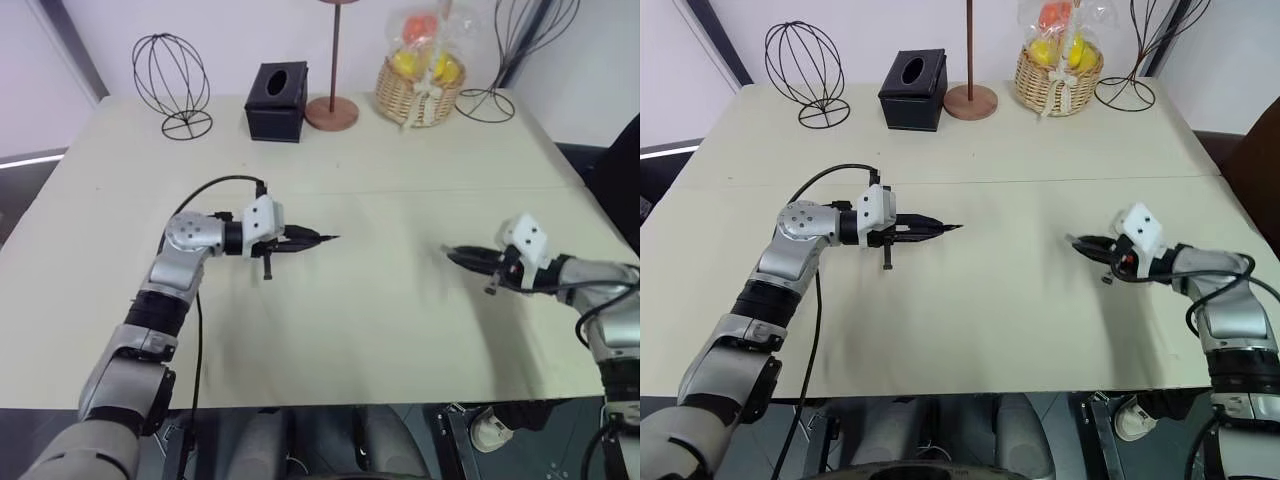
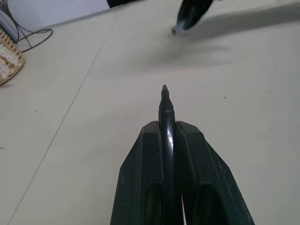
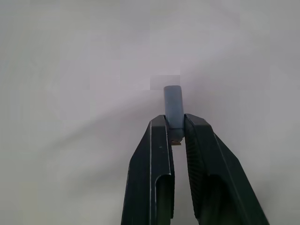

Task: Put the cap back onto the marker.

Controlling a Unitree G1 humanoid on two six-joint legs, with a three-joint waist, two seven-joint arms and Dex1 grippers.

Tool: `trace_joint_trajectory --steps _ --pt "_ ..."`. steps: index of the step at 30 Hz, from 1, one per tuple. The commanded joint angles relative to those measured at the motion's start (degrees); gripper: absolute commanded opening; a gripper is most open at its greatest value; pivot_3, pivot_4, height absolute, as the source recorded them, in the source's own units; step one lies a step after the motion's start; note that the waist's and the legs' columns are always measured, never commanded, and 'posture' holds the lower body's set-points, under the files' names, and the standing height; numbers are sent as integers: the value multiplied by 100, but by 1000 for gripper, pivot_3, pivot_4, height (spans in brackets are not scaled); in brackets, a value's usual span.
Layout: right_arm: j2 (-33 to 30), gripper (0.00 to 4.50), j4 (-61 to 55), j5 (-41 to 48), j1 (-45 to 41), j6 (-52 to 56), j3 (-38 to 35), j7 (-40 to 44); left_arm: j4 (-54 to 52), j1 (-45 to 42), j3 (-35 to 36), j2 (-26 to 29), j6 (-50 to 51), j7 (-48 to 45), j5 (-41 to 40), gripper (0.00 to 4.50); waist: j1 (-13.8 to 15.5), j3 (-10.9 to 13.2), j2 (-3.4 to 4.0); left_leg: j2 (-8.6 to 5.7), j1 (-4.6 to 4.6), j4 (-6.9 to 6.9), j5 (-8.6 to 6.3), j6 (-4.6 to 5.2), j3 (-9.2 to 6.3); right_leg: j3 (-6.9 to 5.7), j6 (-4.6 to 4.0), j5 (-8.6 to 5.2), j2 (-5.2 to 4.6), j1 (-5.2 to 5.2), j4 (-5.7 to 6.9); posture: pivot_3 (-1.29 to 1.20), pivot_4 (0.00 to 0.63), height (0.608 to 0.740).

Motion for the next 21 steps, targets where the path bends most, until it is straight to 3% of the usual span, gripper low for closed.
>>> trace_joint_trajectory --steps 1,8,21 --pt "-105 63 -861 228 -190 457 115 66 -222 -122 91 5 -67 -56 -94 0 5 0 0 0 0 0 0 0 0 0 0 0 0 0 0 0 150 740" --pt "3 63 -1747 380 -381 901 503 127 -539 -50 -33 -295 -69 -17 -122 0 25 1 -3 -4 -6 4 0 0 -1 -2 0 0 -6 1 -2 0 150 740" --pt "26 63 -1883 309 -432 847 705 222 -589 -100 -156 -582 -32 -51 -107 0 12 1 -3 -3 -6 4 0 0 0 -2 0 0 -4 -1 -2 0 150 740"
